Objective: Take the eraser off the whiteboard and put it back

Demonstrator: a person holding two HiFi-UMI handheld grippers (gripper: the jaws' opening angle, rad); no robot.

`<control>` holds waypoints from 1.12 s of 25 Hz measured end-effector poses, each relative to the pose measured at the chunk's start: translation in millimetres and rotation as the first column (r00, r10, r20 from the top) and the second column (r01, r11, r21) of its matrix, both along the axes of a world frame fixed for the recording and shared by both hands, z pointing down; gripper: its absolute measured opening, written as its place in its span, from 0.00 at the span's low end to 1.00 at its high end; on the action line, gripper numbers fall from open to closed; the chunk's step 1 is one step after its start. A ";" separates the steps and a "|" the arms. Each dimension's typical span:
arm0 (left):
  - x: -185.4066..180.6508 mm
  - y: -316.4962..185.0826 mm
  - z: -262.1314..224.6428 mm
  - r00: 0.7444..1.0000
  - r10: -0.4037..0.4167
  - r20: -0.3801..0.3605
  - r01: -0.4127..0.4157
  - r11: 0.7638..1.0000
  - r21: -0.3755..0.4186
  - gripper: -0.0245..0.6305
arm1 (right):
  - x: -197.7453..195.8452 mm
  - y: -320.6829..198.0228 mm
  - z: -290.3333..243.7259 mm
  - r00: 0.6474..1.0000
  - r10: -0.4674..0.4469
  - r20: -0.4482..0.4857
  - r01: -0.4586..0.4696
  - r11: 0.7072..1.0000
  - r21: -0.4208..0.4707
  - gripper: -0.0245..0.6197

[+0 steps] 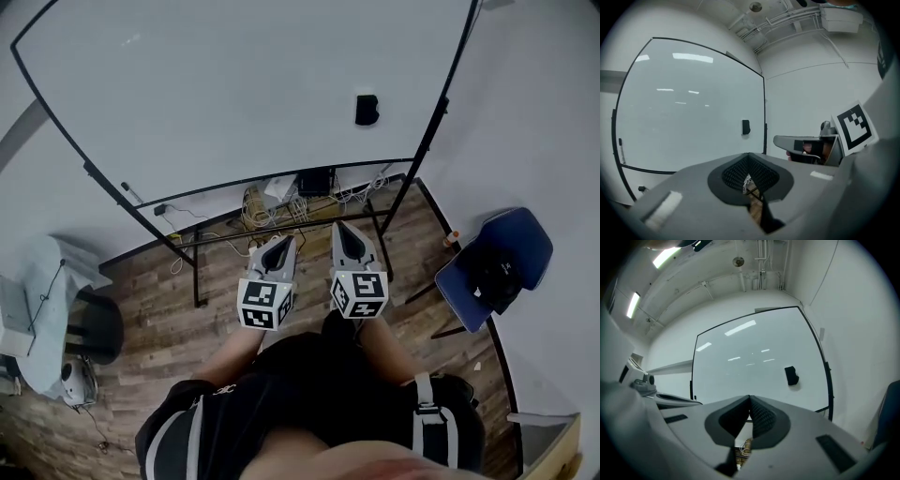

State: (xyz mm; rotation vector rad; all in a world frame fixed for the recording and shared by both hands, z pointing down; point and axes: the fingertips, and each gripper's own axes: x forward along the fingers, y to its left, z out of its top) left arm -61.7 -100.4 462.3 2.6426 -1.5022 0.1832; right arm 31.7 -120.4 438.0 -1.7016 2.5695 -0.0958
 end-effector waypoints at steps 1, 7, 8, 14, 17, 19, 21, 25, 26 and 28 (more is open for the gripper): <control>6.8 -12.1 1.7 1.000 0.003 0.001 -0.003 1.000 -0.008 0.05 | 5.0 -12.8 1.6 1.000 -0.003 0.000 0.003 1.000 -0.006 0.05; 40.6 -87.3 -3.0 1.000 0.014 0.014 -0.013 0.999 -0.033 0.05 | 33.5 -88.9 -5.1 1.000 -0.019 0.013 0.019 1.000 -0.016 0.05; 46.5 -98.6 -4.3 1.000 0.013 0.010 -0.012 0.999 -0.038 0.05 | 39.3 -100.0 -5.7 1.000 -0.020 0.017 0.021 1.000 -0.022 0.05; 74.2 -164.2 -13.7 1.000 -0.012 0.006 0.012 0.999 -0.033 0.05 | 70.1 -166.3 -17.8 0.999 -0.033 -0.002 0.033 0.999 -0.005 0.05; 82.5 -193.2 -19.6 0.999 -0.035 -0.001 0.035 0.999 -0.022 0.05 | 85.5 -194.5 -24.6 1.000 -0.018 0.001 0.018 1.000 0.007 0.05; 87.0 -212.3 -23.8 0.999 -0.051 -0.012 0.050 0.999 -0.017 0.05 | 94.3 -212.6 -27.7 1.000 -0.002 0.003 0.002 1.000 0.010 0.05; 90.8 -227.7 -26.3 0.998 -0.064 -0.020 0.063 0.998 -0.017 0.05 | 100.5 -226.2 -30.0 1.000 0.005 0.001 -0.005 1.000 0.012 0.05; 94.0 -247.2 -24.4 0.996 -0.081 -0.034 0.080 0.996 -0.027 0.05 | 109.6 -247.6 -33.1 1.000 0.018 -0.016 -0.018 0.999 0.034 0.05; 92.9 -249.5 -23.1 0.996 -0.081 -0.034 0.079 0.996 -0.031 0.05 | 109.4 -251.8 -33.9 1.000 0.020 -0.019 -0.019 0.999 0.037 0.05; 89.7 -251.0 -20.3 0.997 -0.072 -0.024 0.071 0.997 -0.035 0.05 | 108.2 -256.3 -37.3 0.999 0.028 -0.021 -0.026 0.998 0.052 0.05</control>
